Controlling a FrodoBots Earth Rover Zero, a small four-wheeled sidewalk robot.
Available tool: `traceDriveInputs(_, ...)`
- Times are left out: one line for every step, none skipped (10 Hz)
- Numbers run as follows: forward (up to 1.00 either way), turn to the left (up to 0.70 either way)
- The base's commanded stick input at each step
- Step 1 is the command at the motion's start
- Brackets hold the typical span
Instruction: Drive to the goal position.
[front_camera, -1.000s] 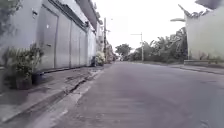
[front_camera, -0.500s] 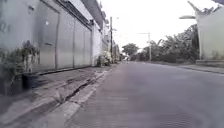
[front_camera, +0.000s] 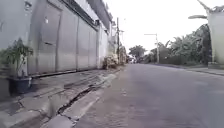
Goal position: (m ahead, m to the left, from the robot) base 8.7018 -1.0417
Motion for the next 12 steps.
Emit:
traceDriveInputs(0.00, 0.00)
traceDriveInputs(0.00, 0.00)
traceDriveInputs(0.00, 0.00)
traceDriveInputs(0.00, 0.00)
traceDriveInputs(0.00, 0.00)
traceDriveInputs(0.34, 0.04)
traceDriveInputs(1.00, 0.04)
traceDriveInputs(1.00, -0.27)
traceDriveInputs(1.00, -0.27)
traceDriveInputs(1.00, -0.27)
traceDriveInputs(1.00, -0.27)
traceDriveInputs(1.00, -0.27)
